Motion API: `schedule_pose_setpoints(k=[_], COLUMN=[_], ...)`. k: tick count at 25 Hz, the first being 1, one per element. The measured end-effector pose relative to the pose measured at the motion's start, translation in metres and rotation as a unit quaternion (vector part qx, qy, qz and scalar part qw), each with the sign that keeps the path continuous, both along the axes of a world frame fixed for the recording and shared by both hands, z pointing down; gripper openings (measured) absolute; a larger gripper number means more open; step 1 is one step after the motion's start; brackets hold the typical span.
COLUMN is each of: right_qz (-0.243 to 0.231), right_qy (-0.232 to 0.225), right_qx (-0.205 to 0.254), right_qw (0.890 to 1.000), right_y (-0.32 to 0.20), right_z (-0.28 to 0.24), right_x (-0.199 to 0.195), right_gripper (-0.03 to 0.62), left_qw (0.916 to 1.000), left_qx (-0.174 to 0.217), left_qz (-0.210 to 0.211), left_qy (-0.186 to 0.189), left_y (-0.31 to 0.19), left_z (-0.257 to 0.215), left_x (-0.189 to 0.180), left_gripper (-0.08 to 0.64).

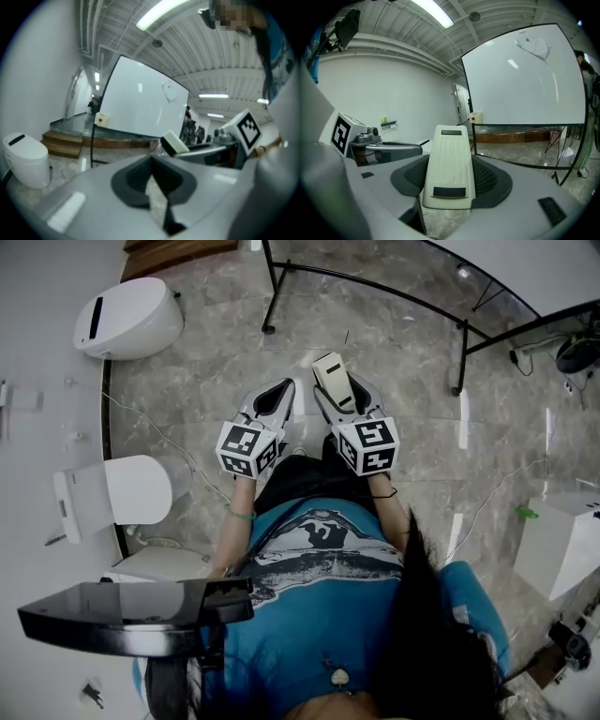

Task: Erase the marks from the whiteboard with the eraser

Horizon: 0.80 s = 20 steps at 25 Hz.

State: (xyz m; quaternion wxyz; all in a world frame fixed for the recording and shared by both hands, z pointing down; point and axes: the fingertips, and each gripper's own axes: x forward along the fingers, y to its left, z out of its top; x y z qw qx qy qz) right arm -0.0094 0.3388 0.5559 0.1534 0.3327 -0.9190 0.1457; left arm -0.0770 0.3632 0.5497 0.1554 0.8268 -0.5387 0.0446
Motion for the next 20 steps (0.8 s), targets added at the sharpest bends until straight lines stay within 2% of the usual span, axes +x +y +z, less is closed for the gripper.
schedule_pose_setpoints(k=[9,20], right_qz=[0.008,0.011], right_qy=[0.009,0.032], right_qx=[0.001,0.006], right_qw=[1.0,0.999], right_y=[0.032,0.037], right_z=[0.007,0.01], right_x=[0.002,0.007], right_gripper=[0.264,0.264], left_qw=[0.9998,0.9996], left_qx=[-0.001,0.002], left_qz=[0.019,0.029], left_qy=[0.001,0.004], left_y=[0.029,0.03], left_z=[0.007,0.006], left_x=[0.005,0.011], left_gripper=[0.005,0.005])
